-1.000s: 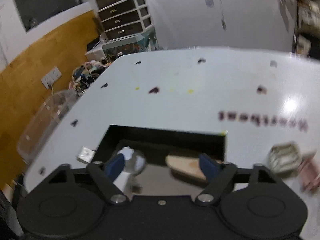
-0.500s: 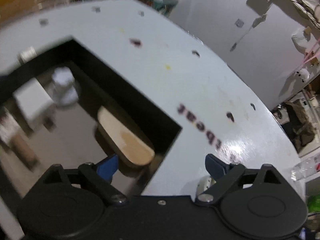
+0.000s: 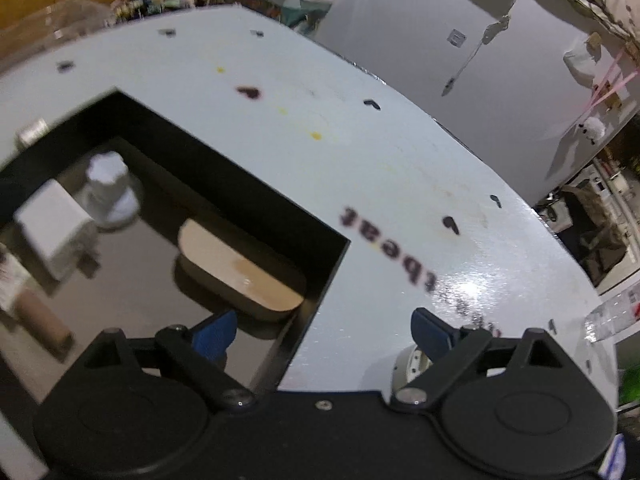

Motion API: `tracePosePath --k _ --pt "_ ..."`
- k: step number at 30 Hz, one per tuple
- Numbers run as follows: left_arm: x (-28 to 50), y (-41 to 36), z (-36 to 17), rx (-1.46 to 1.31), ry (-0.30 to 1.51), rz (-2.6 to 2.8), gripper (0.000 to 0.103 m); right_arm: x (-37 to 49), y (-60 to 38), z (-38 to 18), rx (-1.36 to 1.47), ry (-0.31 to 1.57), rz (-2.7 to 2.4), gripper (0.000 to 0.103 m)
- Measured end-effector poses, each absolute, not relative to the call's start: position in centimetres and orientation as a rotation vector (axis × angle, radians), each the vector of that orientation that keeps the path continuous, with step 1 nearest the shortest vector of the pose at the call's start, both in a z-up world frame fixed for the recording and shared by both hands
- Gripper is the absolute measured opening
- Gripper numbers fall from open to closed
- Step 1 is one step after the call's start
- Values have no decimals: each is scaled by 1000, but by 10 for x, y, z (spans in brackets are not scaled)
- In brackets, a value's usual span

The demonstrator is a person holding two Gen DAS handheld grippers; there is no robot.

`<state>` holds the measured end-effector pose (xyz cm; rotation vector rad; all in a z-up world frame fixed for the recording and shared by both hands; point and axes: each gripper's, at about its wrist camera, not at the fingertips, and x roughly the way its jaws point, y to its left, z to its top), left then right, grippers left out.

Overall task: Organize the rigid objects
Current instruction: 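Move the right gripper to the square engraved wooden block and grasp it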

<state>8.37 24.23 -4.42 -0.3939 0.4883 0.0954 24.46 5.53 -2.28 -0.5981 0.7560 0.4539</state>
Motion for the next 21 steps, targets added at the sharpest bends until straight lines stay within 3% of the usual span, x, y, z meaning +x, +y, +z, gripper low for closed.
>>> tracePosePath --k 10,21 --pt "85 240 -42 -366 493 94 12 235 -13 7 -237 680 500 102" --pt "95 251 -44 -326 478 42 8 253 -144 5 93 559 248 102"
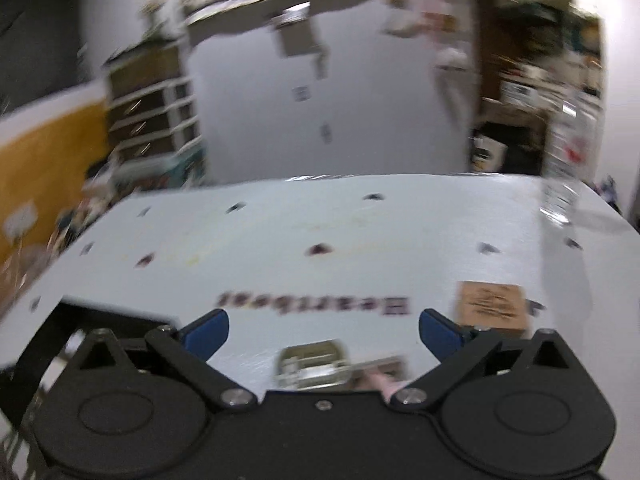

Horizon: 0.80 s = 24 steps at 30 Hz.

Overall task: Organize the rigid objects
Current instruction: 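Move the right gripper to the square engraved wooden block and grasp it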

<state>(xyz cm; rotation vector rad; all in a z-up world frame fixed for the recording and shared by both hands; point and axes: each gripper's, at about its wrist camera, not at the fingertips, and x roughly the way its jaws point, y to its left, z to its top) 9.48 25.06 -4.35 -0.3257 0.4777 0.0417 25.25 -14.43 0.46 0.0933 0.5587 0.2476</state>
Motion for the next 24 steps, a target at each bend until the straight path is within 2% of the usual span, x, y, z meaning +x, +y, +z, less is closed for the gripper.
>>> tracePosePath --k 7,14,24 --pt "103 242 -37 -259 514 82 5 279 -190 -8 116 534 54 102" --pt "111 224 -30 -130 567 165 6 330 -201 -37 52 641 -63 101" --pt "115 227 -24 -174 605 185 7 376 -206 -65 -30 712 -66 100"
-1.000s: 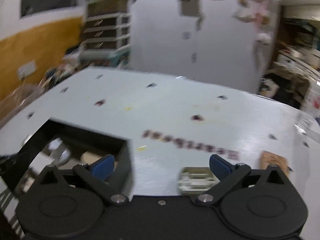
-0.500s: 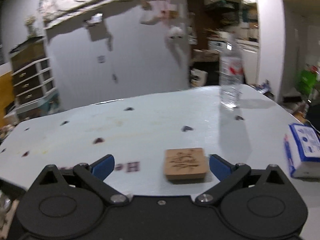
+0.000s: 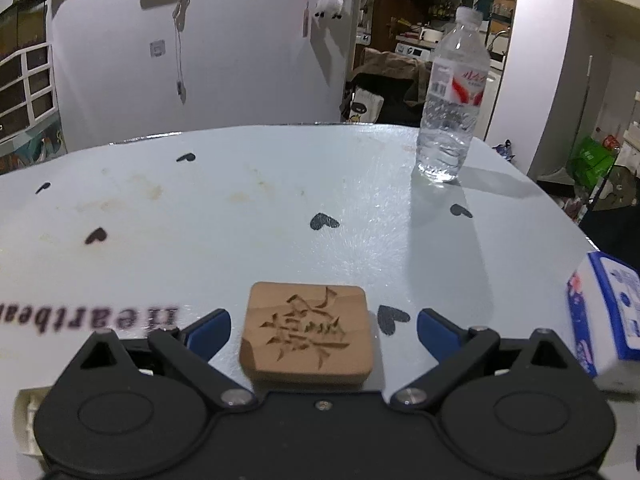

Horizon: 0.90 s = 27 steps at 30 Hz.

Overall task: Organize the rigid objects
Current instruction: 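Move the right gripper to the square engraved wooden block and grasp it, then lower the engraved wooden block into the black box and release it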

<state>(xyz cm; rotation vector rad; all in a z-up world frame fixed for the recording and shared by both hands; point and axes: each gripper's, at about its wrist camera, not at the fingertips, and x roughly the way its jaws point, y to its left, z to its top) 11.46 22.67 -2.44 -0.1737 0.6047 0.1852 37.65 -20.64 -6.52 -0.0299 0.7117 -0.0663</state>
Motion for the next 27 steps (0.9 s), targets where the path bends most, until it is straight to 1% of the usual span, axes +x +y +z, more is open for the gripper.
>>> tracePosePath --k 6,9,10,11,13,20,27 --pt "120 225 -22 -172 631 196 7 391 -211 -73 -11 738 -18 98" --pt "120 225 -21 -177 636 204 7 397 -207 -76 -31 766 9 91" --pt "121 225 -21 -178 636 205 7 399 -205 -77 -40 772 12 86" --pt "121 225 -21 -181 635 205 7 401 -204 -78 -46 779 15 85" --pt "120 226 -21 -192 632 203 7 403 -202 -77 -62 778 13 81" --pt "126 229 -23 -205 627 192 7 396 -200 -71 -68 768 9 80" --pt "130 228 -24 -204 625 197 8 366 -193 -41 -46 712 25 79"
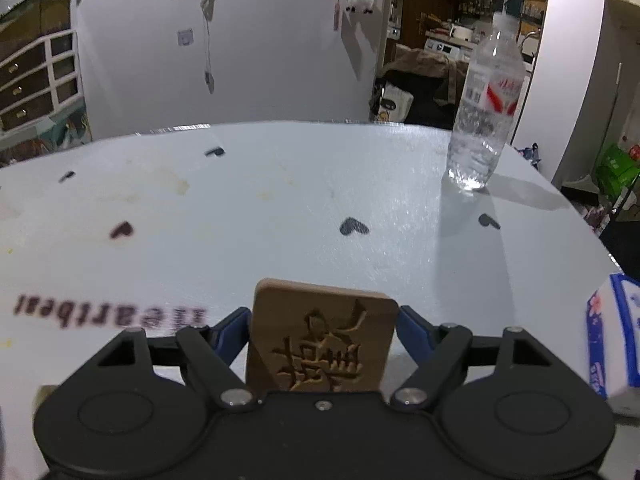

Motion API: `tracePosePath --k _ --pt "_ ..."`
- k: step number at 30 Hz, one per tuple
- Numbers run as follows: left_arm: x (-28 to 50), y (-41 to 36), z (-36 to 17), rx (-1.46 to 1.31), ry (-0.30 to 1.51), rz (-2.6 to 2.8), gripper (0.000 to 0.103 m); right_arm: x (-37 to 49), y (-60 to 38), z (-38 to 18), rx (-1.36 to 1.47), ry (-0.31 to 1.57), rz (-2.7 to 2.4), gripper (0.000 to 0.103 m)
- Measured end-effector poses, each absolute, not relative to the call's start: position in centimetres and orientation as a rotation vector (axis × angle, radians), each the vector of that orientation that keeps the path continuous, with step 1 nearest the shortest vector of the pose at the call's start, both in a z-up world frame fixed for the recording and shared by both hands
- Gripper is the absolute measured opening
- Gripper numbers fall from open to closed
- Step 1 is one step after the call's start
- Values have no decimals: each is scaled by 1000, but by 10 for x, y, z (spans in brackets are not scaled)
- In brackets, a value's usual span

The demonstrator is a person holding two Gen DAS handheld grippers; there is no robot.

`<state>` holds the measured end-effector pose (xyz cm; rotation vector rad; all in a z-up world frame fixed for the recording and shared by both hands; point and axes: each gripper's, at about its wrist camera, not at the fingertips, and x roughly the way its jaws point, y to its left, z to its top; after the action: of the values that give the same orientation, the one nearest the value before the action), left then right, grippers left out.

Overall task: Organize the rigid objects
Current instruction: 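Lower the engraved wooden block into the black box and release it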

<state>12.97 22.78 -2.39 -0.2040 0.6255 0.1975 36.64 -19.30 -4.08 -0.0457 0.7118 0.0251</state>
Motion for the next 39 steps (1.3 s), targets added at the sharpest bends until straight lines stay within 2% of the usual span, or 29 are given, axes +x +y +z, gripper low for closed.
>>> tracePosePath --k 9,18,30,39 --pt "128 228 -25 -202 613 199 8 307 -150 15 3 652 220 78" --pt "126 232 -27 -228 592 167 8 246 -62 53 -54 645 584 78" --pt "125 236 -28 -250 583 138 8 213 51 15 -280 689 997 78" --pt "127 237 -29 -250 587 133 8 215 66 -18 -373 746 1100 78"
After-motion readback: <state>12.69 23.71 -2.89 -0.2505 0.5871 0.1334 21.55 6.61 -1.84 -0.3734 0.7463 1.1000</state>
